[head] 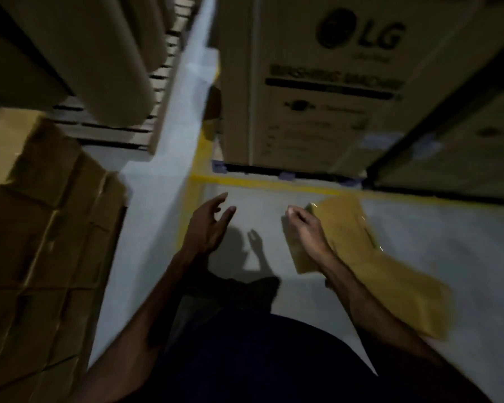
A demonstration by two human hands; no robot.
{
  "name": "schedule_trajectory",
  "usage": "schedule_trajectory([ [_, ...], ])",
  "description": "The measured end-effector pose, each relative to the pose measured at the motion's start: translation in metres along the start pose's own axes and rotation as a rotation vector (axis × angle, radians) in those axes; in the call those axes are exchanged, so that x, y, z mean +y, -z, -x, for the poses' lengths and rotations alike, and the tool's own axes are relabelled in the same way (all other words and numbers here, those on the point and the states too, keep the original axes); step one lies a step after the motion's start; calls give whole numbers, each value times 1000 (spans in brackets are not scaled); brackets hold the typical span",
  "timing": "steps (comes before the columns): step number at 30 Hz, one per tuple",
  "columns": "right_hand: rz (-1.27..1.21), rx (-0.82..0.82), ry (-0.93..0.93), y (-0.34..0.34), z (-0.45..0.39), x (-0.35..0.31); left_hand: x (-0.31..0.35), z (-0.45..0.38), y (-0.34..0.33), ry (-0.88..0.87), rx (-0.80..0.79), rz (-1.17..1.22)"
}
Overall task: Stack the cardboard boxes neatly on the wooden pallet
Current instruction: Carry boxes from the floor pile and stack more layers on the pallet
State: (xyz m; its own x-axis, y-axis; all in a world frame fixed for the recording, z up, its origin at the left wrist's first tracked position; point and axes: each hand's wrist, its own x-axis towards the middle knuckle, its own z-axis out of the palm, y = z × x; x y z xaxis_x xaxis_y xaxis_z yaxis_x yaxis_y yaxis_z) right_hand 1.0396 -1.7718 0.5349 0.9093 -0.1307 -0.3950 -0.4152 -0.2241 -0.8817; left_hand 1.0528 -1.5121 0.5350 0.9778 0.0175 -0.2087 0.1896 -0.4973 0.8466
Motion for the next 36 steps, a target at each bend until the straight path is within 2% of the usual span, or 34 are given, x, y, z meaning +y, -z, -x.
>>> schedule_trajectory([
  [6,-236,327,-277,123,72,84,56,6,-106,-207,-338,-182],
  [11,-431,435,-490,175,96,123,101,-15,-178,-358,-537,-359],
  [14,-487,451,-558,192,89,146,107,-51,-219,-374,-606,-442],
  [23,-575,482,-715,226,-25,219,73,-192,-330,-188,-653,-620],
  [26,-591,442,-768,227,-75,251,44,-235,-360,-137,-615,-591],
  [28,-647,395,-825,224,-100,274,27,-252,-379,-64,-646,-577],
  [32,-801,323,-897,211,-131,309,4,-258,-401,180,-766,-433],
  [36,-809,333,-866,205,-132,287,0,-227,-390,259,-678,-265],
])
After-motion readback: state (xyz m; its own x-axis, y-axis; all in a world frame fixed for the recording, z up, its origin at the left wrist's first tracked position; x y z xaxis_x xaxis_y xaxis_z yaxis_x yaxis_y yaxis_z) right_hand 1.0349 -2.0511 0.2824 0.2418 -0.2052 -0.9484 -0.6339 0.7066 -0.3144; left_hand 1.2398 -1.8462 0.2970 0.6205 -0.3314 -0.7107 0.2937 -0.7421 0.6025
